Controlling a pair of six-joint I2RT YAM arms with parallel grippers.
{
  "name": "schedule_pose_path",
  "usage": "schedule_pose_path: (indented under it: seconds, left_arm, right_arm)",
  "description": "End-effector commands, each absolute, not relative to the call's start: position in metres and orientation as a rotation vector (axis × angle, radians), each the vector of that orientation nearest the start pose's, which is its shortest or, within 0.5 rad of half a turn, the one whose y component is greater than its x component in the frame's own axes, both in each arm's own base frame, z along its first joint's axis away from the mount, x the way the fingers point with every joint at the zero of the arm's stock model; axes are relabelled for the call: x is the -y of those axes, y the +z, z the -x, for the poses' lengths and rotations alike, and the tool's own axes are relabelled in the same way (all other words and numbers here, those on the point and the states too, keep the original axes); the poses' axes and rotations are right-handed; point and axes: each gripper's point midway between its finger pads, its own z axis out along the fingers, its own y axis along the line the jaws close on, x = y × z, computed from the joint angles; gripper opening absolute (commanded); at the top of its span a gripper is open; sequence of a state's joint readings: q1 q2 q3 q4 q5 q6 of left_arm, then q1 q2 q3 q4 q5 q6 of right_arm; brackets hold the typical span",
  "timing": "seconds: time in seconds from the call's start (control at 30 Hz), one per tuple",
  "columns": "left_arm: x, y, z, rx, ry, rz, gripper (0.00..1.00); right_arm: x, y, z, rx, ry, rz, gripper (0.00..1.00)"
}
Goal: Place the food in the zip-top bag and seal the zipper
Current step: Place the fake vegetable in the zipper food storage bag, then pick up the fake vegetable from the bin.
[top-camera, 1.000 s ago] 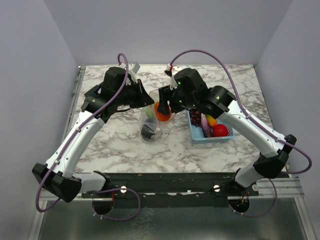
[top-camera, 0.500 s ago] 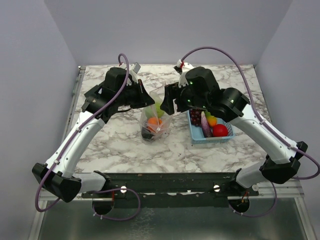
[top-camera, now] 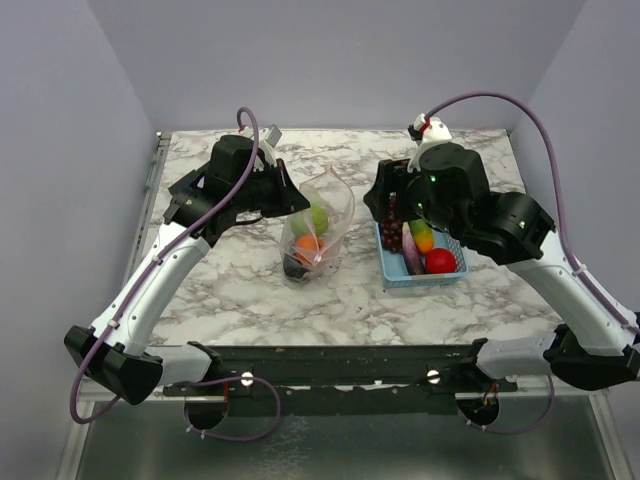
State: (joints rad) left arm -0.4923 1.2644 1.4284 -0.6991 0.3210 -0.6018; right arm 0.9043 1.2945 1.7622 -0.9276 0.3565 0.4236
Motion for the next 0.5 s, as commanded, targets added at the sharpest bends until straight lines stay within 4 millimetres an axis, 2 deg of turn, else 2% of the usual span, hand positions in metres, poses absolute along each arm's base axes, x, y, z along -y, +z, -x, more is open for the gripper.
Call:
schedule_pose_path:
  seconds: [0.0,0.17,0.47]
  left_arm:
    - [0.234,0.322,-0.276,-2.212,-0.954,-0.079,0.0]
    - [0.234,0.323,-0.275,-2.209,-0.958,-0.081,0.0]
    - [0.234,0.323,-0.274,-2.208,-0.958,-0.081,0.0]
  right_arm:
    - [-0.201,0.362,-0.248,-2.073,0.267,0.166,0.72]
    - [-0.172,0.339,-0.245,-2.107,0.144,0.118,0.71]
    - [-0.137,0.273,-0.242,-2.26,0.019,0.083,0.71]
